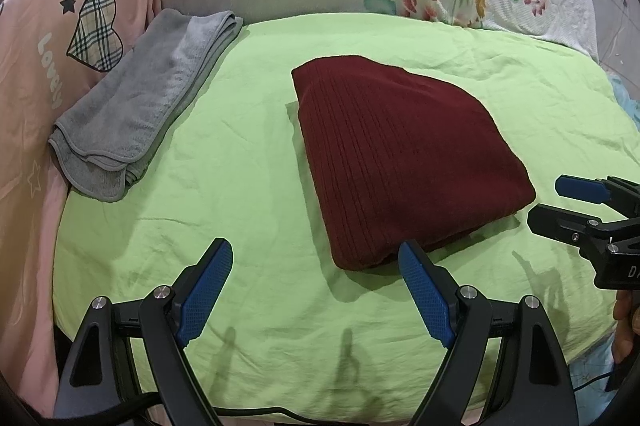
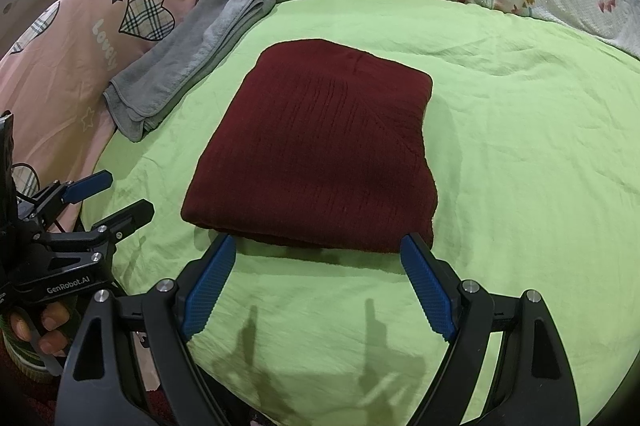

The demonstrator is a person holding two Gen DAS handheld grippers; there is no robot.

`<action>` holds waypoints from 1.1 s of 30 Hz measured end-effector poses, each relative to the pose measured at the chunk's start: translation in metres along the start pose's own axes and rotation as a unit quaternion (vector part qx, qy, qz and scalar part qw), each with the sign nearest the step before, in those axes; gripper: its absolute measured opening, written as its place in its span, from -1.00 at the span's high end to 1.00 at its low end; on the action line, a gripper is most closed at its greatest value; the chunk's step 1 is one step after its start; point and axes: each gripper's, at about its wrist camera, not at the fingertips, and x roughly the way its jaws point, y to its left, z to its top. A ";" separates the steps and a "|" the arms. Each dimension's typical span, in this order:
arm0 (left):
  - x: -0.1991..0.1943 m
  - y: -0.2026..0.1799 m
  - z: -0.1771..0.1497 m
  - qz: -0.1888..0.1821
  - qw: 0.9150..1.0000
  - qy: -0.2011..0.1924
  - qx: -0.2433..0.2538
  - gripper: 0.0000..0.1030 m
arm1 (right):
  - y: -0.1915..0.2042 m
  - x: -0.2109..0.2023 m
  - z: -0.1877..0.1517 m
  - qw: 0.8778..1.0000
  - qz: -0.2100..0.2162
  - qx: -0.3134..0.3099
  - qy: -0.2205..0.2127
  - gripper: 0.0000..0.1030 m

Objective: Fold large clothes

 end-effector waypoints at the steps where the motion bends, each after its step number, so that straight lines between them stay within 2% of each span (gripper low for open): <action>1: -0.001 0.000 0.000 0.000 1.000 -0.001 0.000 -0.66 | 0.000 0.000 0.000 1.000 0.000 0.000 0.000 -0.64; 33: -0.003 -0.004 0.003 0.000 1.000 -0.003 -0.002 -0.66 | -0.001 -0.003 0.006 1.000 0.001 -0.002 -0.002 -0.64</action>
